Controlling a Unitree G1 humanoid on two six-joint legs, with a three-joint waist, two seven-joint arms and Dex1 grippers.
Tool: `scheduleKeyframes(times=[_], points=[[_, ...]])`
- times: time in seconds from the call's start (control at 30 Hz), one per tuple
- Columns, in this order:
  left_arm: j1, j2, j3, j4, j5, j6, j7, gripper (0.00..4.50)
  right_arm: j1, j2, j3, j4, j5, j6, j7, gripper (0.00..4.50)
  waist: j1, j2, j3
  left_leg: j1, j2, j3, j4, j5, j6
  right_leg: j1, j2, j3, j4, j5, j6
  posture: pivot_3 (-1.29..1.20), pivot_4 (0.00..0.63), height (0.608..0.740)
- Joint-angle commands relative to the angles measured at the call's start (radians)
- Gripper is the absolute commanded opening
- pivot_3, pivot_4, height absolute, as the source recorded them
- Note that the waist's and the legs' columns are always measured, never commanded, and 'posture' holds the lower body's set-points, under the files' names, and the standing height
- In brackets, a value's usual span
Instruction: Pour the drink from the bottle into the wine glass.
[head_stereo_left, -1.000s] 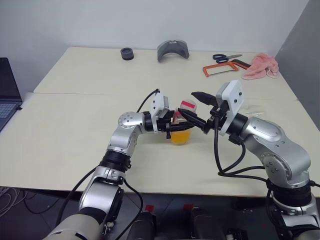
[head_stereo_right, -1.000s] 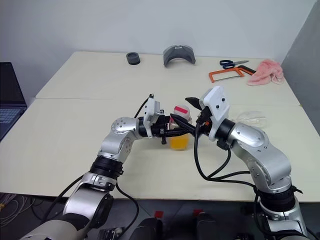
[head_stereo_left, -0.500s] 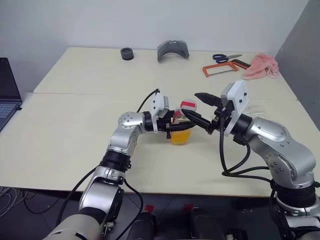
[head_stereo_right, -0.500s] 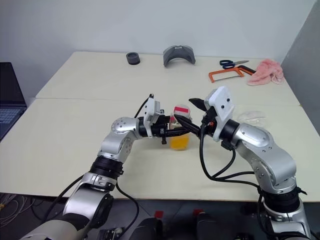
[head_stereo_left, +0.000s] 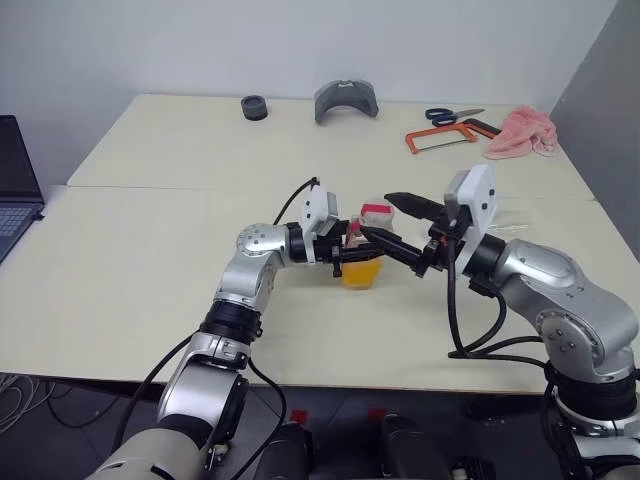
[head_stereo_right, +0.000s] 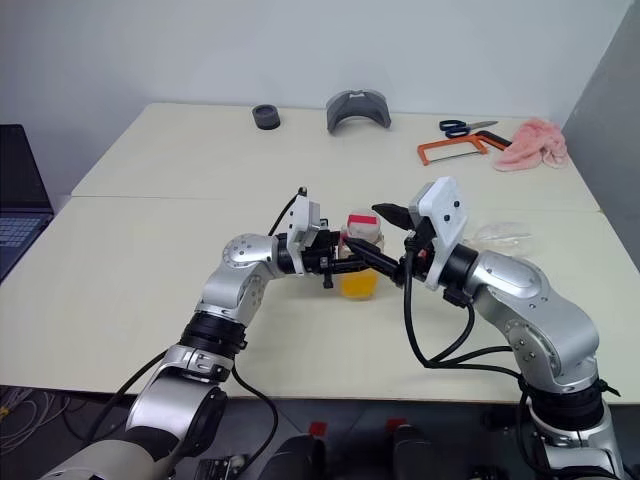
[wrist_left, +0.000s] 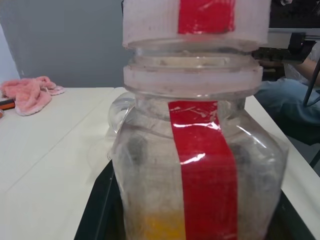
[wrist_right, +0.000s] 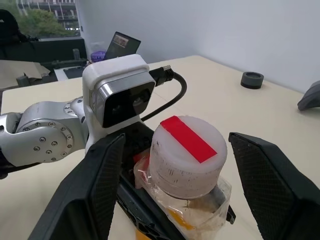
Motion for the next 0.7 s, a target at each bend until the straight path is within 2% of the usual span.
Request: scheduleKeyframes(times=[0.03,0.7], points=[[-0.024,-0.004,0.014,-0.017,-0.015,-0.017,0.001,1.59,-0.009,-0.005,-0.038,-0.036,0.019,-0.009,-0.004,3.53,0.000,0.000,0.000,0.000,0.000,0.000,0.000,0.000,0.000,0.000,0.000,0.000,0.000,0.000,0.000,0.00,0.150,0.740],[-0.013,-0.011,0.011,-0.039,-0.020,-0.018,0.007,1.58,-0.025,-0.002,-0.061,-0.003,0.088,0.035,-0.024,3.53,0.000,0.000,0.000,0.000,0.000,0.000,0.000,0.000,0.000,0.000,0.000,0.000,0.000,0.000,0.000,0.00,0.150,0.740]])
